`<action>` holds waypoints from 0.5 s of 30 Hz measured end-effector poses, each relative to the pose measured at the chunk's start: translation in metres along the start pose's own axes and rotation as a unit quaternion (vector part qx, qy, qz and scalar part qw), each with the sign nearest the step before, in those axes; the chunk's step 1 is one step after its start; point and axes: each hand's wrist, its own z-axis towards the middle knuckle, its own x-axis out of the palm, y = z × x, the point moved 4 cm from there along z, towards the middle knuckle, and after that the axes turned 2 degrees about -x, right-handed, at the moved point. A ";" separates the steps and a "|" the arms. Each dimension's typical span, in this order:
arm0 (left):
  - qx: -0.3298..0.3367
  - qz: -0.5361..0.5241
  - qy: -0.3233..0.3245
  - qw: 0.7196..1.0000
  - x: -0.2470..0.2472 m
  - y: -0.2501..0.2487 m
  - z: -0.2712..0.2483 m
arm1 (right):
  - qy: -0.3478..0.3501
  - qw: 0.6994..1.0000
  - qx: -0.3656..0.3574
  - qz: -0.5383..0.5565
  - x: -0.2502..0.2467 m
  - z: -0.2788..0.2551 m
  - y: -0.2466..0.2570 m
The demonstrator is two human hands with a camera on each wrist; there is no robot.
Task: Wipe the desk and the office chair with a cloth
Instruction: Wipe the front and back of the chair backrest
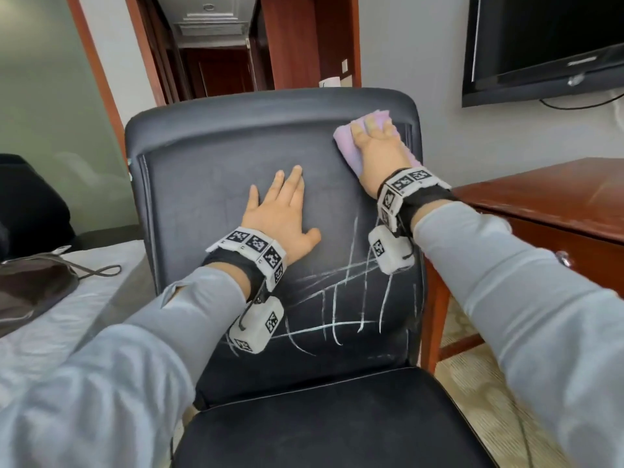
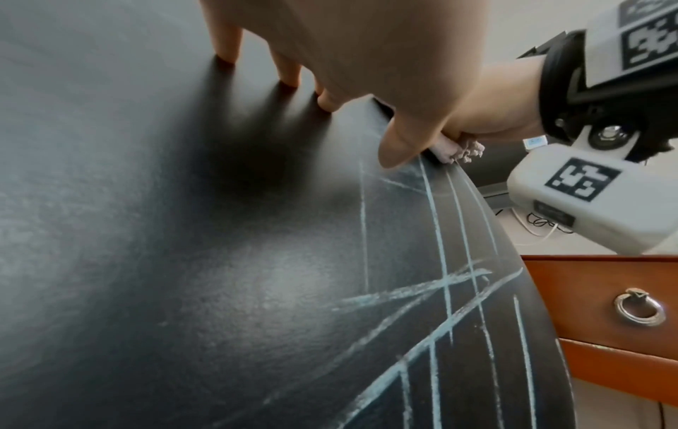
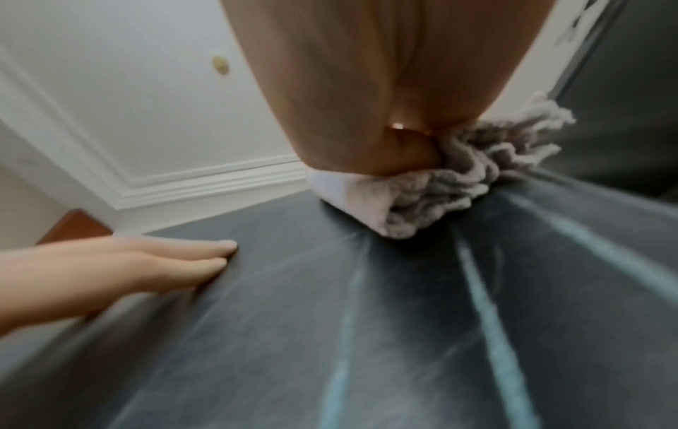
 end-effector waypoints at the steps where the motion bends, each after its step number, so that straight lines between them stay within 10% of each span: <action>1: -0.001 -0.003 -0.005 1.000 0.001 0.000 -0.001 | 0.004 1.000 0.002 -0.002 0.003 -0.003 0.005; 15: 0.000 -0.006 -0.012 1.000 0.005 -0.001 0.002 | 0.000 0.989 -0.133 0.063 0.010 0.008 0.021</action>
